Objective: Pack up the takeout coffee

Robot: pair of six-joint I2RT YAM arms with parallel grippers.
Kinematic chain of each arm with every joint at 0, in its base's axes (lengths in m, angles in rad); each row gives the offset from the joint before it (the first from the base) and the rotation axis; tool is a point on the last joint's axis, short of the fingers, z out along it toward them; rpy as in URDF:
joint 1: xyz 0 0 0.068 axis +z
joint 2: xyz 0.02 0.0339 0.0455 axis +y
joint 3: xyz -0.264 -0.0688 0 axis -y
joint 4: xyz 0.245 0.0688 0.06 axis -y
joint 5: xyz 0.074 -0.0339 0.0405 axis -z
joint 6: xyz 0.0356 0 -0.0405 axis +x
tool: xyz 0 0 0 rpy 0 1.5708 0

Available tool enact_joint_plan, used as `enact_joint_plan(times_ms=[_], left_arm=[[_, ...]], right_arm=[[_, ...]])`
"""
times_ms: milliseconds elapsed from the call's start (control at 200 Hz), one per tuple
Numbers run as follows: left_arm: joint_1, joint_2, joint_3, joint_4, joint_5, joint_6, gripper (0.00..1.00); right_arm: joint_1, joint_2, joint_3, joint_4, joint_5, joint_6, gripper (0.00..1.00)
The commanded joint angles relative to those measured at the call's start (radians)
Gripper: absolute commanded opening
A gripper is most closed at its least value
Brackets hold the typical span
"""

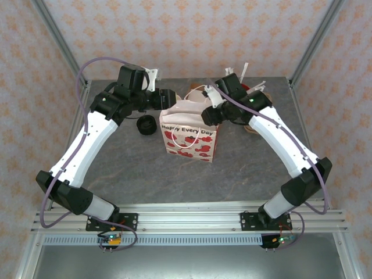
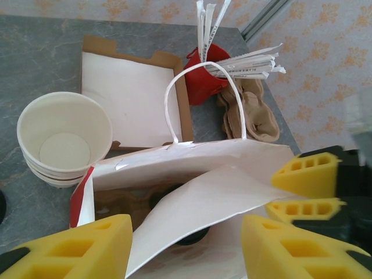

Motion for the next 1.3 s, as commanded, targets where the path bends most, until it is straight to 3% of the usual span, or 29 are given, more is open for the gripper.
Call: enact_joint_plan(times_ms=[0,180,315,460,671,731,851,911,1031,1151,1296], left_arm=[[-0.002,-0.046,-0.001,-0.019,-0.031,0.026,0.53],[-0.003,-0.068,-0.019,-0.018,-0.073,0.032,0.56],[-0.002,-0.116,-0.060,-0.015,-0.191,0.037,0.61],[0.002,-0.244,-0.216,0.051,-0.466,0.037,0.67],[0.044,-0.469,-0.596,0.238,-0.916,-0.026,0.86],[0.069,-0.522,-0.700,0.296,-0.992,-0.059,0.99],[0.112,-0.590,-0.885,0.424,-1.104,-0.104,1.00],[0.123,-0.592,-0.962,0.503,-1.135,-0.091,1.00],[0.123,-0.553,-1.114,0.760,-1.119,0.087,1.00],[0.142,-0.483,-1.221,0.967,-1.071,0.214,1.00],[0.174,-0.361,-1.278,1.128,-0.984,0.247,1.00]], right_arm=[[0.003,-0.088,0.011,0.011,-0.016,0.009,0.41],[-0.001,-0.157,-0.008,0.040,0.043,0.028,0.49],[-0.018,-0.206,-0.028,0.090,0.197,0.084,0.54],[-0.060,-0.303,-0.155,0.200,0.487,0.181,0.64],[-0.182,-0.477,-0.528,0.399,0.774,0.311,0.99],[-0.208,-0.510,-0.632,0.446,0.840,0.338,0.99],[-0.237,-0.541,-0.830,0.561,0.946,0.392,0.99],[-0.237,-0.544,-0.919,0.646,0.982,0.377,0.99],[-0.239,-0.540,-1.088,0.895,0.991,0.301,0.99],[-0.257,-0.525,-1.220,1.150,0.924,0.223,0.99],[-0.328,-0.463,-1.313,1.343,0.831,0.210,0.99]])
